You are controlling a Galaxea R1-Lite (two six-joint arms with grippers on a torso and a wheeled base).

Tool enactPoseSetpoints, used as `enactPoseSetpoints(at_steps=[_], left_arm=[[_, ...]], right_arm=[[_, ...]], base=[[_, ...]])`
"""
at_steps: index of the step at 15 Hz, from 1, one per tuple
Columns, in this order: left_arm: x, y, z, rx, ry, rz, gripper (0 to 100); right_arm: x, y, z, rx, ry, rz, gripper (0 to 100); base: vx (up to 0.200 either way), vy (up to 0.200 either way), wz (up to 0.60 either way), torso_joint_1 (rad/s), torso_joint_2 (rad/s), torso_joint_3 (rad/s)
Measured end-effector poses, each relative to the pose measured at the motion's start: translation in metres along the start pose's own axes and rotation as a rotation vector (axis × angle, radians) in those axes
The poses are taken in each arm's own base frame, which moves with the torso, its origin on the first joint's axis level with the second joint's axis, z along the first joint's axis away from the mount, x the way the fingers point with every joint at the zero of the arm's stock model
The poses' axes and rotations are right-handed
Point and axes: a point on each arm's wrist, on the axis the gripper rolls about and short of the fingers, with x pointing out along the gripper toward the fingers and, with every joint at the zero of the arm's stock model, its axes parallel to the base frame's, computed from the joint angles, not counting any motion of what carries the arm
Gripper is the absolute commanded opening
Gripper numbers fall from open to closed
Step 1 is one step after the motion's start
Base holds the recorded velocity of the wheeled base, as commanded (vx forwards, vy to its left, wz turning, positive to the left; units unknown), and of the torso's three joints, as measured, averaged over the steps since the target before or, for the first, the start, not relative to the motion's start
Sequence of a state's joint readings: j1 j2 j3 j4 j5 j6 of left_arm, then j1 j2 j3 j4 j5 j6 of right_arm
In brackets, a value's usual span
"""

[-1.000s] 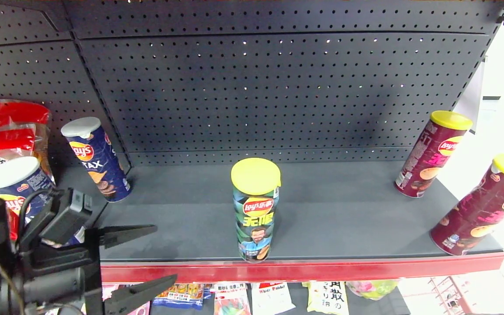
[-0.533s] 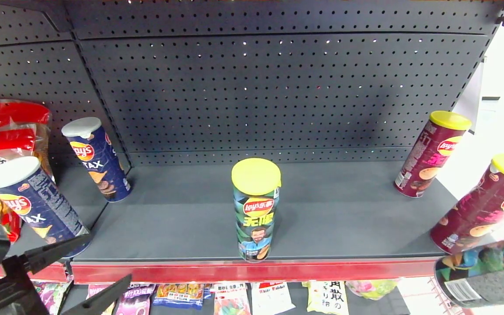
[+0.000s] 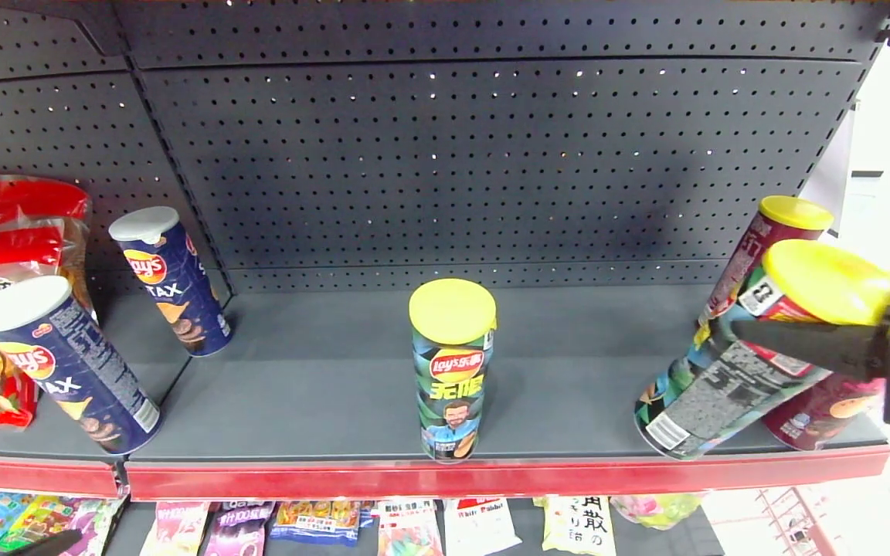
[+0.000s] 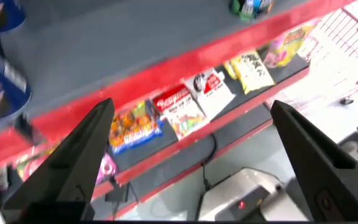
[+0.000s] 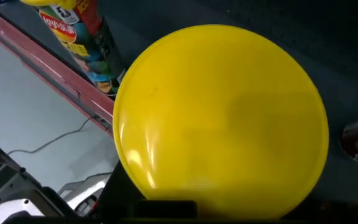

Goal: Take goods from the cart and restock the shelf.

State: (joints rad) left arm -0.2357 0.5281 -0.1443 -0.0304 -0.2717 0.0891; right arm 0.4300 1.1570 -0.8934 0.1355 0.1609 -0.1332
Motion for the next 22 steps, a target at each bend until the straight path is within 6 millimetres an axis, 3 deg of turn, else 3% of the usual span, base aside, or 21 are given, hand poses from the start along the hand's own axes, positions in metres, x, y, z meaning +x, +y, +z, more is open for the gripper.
enactPoseSetpoints(at_steps=[4, 11, 18, 22], left_arm=[[-0.014, -0.004, -0.005, 0.016, -0.063, 0.014, 100], [-0.018, -0.005, -0.008, 0.024, -0.091, 0.047, 100], [-0.020, -0.005, -0.013, 0.017, -0.068, 0.080, 100], [-0.022, -0.006, -0.017, 0.016, -0.063, 0.091, 100]], right_arm=[[0.045, -0.005, 0.014, -0.015, 0.009, 0.022, 0], [0.116, -0.016, 0.044, -0.018, 0.002, 0.027, 0], [0.175, -0.010, 0.062, -0.036, -0.004, 0.078, 0], [0.200, 0.000, 0.060, -0.046, 0.016, 0.115, 0]], base=[[0.000, 0.000, 0.00, 0.000, 0.00, 0.000], [0.000, 0.000, 0.00, 0.000, 0.00, 0.000], [0.000, 0.000, 0.00, 0.000, 0.00, 0.000], [0.000, 0.000, 0.00, 0.000, 0.00, 0.000]])
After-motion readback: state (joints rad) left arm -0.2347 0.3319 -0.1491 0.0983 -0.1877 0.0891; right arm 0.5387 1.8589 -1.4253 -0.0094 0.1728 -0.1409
